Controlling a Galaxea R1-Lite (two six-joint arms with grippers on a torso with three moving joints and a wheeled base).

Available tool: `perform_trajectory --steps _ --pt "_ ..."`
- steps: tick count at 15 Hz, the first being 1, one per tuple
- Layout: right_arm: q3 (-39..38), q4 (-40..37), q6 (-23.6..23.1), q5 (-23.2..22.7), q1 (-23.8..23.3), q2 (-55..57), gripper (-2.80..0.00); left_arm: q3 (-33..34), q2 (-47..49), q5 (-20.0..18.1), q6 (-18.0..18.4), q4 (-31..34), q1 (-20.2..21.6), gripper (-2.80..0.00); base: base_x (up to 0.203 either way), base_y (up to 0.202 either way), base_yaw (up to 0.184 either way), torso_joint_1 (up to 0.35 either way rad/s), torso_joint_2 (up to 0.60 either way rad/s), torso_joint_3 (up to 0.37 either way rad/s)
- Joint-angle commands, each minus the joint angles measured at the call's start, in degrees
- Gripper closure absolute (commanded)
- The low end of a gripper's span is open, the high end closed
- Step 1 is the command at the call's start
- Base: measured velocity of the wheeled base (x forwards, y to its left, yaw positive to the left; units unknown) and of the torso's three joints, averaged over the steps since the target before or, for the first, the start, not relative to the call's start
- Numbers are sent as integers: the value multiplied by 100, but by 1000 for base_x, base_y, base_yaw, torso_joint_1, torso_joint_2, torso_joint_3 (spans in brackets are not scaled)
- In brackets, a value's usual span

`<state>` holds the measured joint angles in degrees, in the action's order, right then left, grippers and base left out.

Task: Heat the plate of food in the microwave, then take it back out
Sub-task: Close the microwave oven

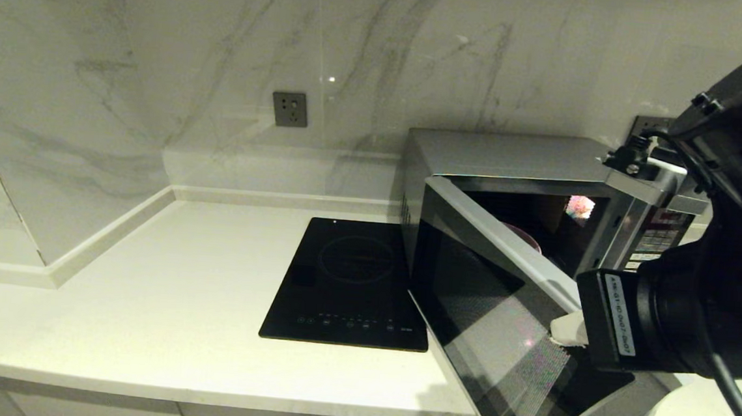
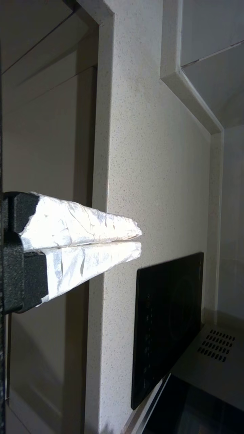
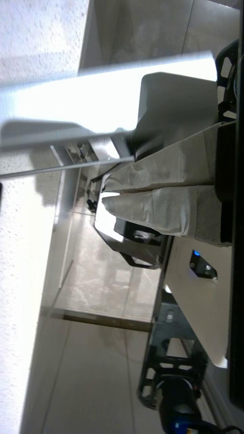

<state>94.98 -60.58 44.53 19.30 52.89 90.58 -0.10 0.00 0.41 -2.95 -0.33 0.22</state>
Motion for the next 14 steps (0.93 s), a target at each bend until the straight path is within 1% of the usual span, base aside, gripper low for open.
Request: perform_trajectory --steps 1,2,3,5,6,8,10,12,14 --pt "-181 -33 35 105 -51 -52 0 1 -2 2 -4 -2 4 0 0 0 0 0 0 0" --pt "-308 -33 98 134 -96 -49 0 1 -2 2 -4 -2 -4 0 0 0 0 0 0 0" --pt "-446 -26 324 175 -192 -37 0 1 0 2 -4 -2 4 0 0 0 0 0 0 0" --pt "-605 98 651 306 -605 -6 0 1 -9 2 -4 -2 4 0 0 0 0 0 0 0" --pt "-695 278 700 352 -827 -34 0 1 -9 2 -4 -2 -4 0 0 0 0 0 0 0" --pt "-863 675 725 417 -1290 -143 0 1 -1 2 -4 -2 -4 0 0 0 0 0 0 0" --pt "-891 904 686 543 -1802 -148 0 1 0 2 -4 -2 -4 0 0 0 0 0 0 0" --pt "-884 1203 476 701 -2371 -105 0 1 -6 2 -4 -2 3 0 0 0 0 0 0 0" --pt "-881 1409 321 732 -2833 -48 0 1 -8 2 -4 -2 4 0 0 0 0 0 0 0"
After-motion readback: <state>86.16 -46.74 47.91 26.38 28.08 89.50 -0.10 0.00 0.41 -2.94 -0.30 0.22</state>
